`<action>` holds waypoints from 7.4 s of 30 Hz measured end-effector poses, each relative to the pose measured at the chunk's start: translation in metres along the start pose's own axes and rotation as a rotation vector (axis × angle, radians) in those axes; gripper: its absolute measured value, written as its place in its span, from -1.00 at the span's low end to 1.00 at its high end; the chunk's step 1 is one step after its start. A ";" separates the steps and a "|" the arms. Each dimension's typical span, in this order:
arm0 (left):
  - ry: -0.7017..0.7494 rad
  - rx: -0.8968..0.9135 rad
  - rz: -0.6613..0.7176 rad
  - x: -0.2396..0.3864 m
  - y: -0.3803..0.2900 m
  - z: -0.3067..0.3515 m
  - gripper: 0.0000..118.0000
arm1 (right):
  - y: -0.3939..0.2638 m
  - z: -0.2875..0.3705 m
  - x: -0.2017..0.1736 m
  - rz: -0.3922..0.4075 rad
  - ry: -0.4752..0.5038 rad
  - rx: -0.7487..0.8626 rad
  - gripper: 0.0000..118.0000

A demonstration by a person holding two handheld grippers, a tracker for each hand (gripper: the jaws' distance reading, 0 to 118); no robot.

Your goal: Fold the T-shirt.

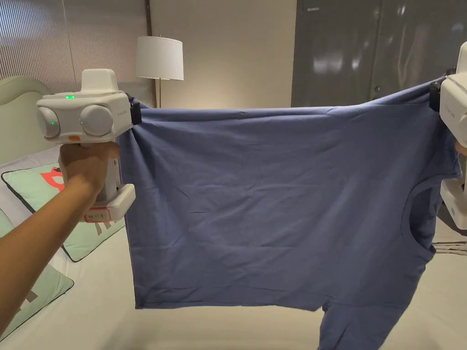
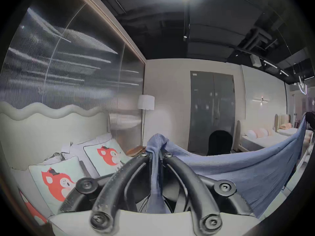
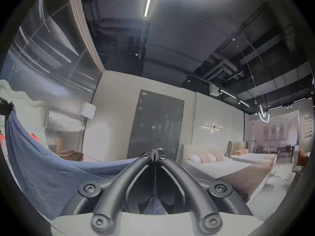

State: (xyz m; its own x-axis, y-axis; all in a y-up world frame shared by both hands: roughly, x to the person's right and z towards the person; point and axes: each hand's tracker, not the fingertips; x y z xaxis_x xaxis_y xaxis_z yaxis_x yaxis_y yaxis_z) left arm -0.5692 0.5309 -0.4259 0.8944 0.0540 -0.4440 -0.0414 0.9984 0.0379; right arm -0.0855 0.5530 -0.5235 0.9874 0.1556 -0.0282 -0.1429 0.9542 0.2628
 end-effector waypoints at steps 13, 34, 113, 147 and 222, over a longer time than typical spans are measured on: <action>-0.011 -0.145 -0.023 0.006 -0.119 -0.061 -0.99 | -0.128 -0.020 -0.022 0.001 0.049 -0.179 -1.00; -0.022 -0.598 -0.048 -0.043 -0.355 0.045 -0.99 | -0.339 0.121 -0.019 -0.067 0.174 -0.671 -1.00; -0.156 -0.502 -0.093 -0.044 -0.311 0.343 -1.00 | -0.208 0.411 -0.011 -0.046 0.164 -0.369 -1.00; -0.092 -0.839 -0.041 -0.122 -0.413 0.339 -0.98 | -0.306 0.428 0.033 -0.164 0.114 -0.829 0.53; -0.131 -0.307 0.013 -0.020 -0.282 0.260 0.69 | -0.235 0.308 -0.021 -0.142 0.209 -0.483 0.81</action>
State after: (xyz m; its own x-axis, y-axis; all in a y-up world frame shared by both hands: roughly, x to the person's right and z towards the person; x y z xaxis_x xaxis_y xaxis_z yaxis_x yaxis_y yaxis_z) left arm -0.4599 0.2446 -0.1945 0.9419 0.0842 -0.3252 -0.1674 0.9569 -0.2372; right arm -0.0516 0.2474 -0.2880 0.9718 0.0173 -0.2352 -0.0727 0.9706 -0.2293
